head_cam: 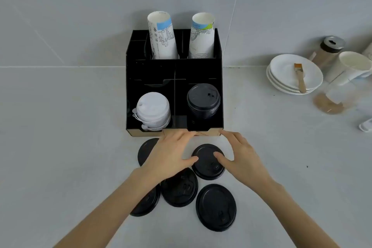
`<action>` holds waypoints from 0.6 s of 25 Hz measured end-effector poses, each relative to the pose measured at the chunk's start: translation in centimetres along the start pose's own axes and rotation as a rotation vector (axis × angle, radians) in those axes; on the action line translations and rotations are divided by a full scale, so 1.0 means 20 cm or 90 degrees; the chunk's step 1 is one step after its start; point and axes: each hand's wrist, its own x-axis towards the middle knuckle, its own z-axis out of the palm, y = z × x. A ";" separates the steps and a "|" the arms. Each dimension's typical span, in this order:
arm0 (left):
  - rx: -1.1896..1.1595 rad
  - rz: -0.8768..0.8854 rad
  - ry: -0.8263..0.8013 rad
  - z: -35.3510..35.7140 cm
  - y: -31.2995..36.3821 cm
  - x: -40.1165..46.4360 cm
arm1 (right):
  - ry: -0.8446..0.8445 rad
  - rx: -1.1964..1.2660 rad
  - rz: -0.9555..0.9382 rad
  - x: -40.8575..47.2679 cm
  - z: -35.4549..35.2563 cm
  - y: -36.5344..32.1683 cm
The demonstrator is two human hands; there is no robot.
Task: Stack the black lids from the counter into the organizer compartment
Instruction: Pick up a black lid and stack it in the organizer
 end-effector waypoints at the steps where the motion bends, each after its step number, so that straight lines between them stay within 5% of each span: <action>1: -0.002 -0.004 -0.008 0.02 0.00 0.01 | -0.009 0.005 0.016 0.00 0.02 0.01; 15: 0.041 -0.002 -0.095 0.21 -0.05 0.06 | -0.079 -0.024 0.015 -0.03 0.17 0.10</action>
